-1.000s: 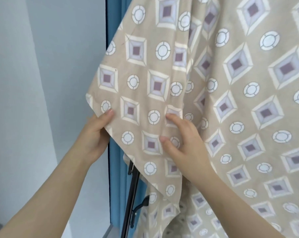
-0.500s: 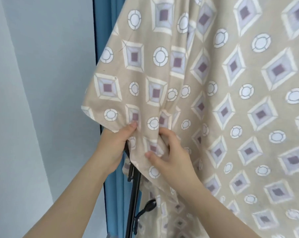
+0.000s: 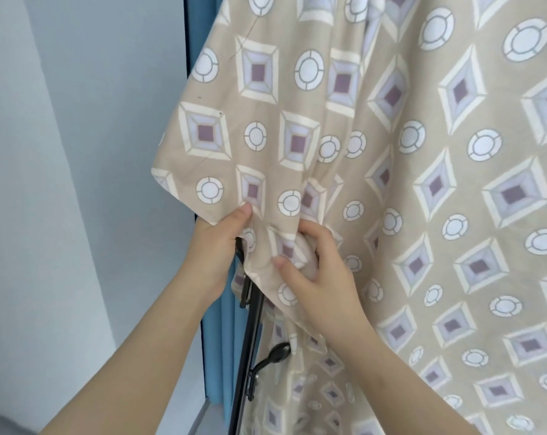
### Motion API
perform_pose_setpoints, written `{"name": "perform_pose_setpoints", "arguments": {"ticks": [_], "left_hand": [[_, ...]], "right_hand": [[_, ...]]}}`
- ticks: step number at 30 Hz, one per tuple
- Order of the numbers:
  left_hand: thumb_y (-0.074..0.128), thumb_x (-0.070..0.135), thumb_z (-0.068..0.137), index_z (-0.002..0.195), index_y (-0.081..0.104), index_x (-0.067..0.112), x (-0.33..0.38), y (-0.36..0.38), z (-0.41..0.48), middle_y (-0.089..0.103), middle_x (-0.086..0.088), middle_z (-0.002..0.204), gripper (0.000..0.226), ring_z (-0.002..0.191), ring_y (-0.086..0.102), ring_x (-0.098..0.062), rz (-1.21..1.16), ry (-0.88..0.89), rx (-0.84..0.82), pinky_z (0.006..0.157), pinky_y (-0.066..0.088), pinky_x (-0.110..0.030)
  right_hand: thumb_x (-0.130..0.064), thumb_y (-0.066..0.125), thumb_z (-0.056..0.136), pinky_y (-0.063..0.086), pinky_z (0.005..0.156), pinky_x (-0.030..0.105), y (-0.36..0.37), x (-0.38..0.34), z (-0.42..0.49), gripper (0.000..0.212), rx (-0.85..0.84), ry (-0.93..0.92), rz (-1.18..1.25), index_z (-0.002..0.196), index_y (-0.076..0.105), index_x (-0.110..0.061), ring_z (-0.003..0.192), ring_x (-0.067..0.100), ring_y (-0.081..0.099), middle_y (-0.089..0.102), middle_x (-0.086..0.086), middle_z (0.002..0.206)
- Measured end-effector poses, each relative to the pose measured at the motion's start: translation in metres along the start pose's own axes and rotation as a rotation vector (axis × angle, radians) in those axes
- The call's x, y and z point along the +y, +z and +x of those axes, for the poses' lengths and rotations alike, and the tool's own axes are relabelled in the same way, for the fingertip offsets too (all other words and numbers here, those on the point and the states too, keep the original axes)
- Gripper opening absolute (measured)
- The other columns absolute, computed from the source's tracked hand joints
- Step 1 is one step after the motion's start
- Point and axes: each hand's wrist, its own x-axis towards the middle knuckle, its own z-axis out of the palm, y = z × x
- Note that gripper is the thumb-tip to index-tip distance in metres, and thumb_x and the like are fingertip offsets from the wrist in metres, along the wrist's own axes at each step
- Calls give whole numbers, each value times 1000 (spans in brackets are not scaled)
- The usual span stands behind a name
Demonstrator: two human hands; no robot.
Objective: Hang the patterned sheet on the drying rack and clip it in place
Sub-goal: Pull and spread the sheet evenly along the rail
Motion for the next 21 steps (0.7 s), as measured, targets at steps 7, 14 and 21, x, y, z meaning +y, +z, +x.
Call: {"name": "perform_pose_setpoints", "arguments": {"ticks": [7,14,21], "left_hand": [[51,8,93,102,63,25,7,1,-10,68,2,111,23,112,60,-20,58,7,-20,105,41,-47],[52,8,92,108,63,24,4,-9,-10,68,1,115,25,112,61,-17,47,65,-69,103,43,-42],[58,9,89,97,69,26,0,-24,12,73,11,93,22,94,66,-3,72,156,-337,78,51,-16]], "right_hand": [[-19,63,85,41,94,22,-1,-3,-3,34,32,1,21,114,52,-34,111,-2,52,59,-23,115],[-29,64,80,40,101,27,14,-4,-9,40,87,-24,58,115,51,-43,118,-3,48,57,-24,120],[-37,82,59,27,89,-2,33,1,-14,91,-19,26,-276,133,30,-42,117,-12,30,38,-23,120]]}}
